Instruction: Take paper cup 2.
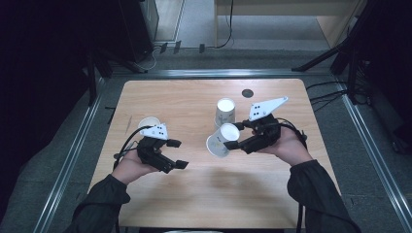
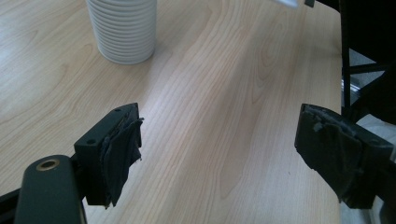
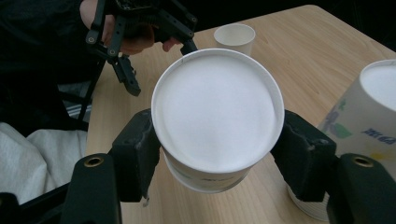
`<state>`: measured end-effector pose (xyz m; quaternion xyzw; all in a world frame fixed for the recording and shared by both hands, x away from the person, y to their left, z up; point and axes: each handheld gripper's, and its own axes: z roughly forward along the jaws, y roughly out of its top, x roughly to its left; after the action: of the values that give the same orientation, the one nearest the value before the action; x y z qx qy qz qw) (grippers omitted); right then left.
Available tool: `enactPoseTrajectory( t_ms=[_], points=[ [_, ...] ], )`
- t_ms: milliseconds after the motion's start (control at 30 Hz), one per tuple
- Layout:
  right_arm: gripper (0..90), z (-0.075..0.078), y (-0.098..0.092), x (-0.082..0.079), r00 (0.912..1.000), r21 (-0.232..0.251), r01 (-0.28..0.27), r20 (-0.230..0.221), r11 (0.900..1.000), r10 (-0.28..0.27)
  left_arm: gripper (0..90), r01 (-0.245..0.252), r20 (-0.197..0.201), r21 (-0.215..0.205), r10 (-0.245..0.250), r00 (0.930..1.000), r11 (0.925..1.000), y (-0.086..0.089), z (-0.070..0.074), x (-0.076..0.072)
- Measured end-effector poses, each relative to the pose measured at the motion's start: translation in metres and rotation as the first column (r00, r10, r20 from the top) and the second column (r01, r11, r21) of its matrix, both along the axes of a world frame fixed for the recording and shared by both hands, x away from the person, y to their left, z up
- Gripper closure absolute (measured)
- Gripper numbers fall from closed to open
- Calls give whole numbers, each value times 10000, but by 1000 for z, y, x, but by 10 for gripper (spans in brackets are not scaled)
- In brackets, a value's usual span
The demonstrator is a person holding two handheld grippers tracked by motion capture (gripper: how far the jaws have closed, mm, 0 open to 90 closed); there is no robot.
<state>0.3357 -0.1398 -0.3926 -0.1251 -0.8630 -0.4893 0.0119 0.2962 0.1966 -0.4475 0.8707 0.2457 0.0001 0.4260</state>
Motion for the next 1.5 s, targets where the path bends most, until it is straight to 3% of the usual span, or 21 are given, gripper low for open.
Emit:
enactPoseTrajectory(
  t_ms=[133,300,367,433,533,567,700,1000,1167,1500],
  points=[
    [360,-16,3,-5,9998,400,-44,-214,9992,53,150,228,-87,-27,-228,9997,9997,-3,0,2],
    [360,-33,11,-11,9993,442,-157,-338,9989,172,150,665,-283,-95,-667,9974,9977,-8,0,8],
    [359,-35,12,-12,9991,514,-167,-388,9985,187,150,684,-260,-182,-688,9973,9975,-9,0,9],
    [360,-39,15,-15,9986,537,-203,-467,9984,228,150,867,-314,-529,-884,9956,9948,-14,4,14],
    [359,-43,18,-17,9981,544,-194,-572,9983,226,150,1087,-320,-494,-1104,9934,9928,-17,7,15],
    [360,-44,18,-18,9979,565,-225,-589,9981,259,150,1217,-154,-588,-1228,9923,9908,-18,9,14],
    [359,-48,19,-21,9976,534,-246,-634,9983,279,150,1247,-77,-649,-1255,9921,9901,-20,11,14],
    [359,-59,23,-22,9957,569,-292,-860,9980,340,150,1449,-95,-752,-1460,9892,9866,-27,1,12],
    [359,-63,25,-22,9938,725,-286,-1051,9970,362,150,1701,-327,-811,-1732,9843,9821,-36,-3,13],
    [359,-62,25,-26,9916,1058,-329,-1213,9938,457,156,2239,-173,-795,-2259,9740,9714,-49,-11,11]
  ],
)
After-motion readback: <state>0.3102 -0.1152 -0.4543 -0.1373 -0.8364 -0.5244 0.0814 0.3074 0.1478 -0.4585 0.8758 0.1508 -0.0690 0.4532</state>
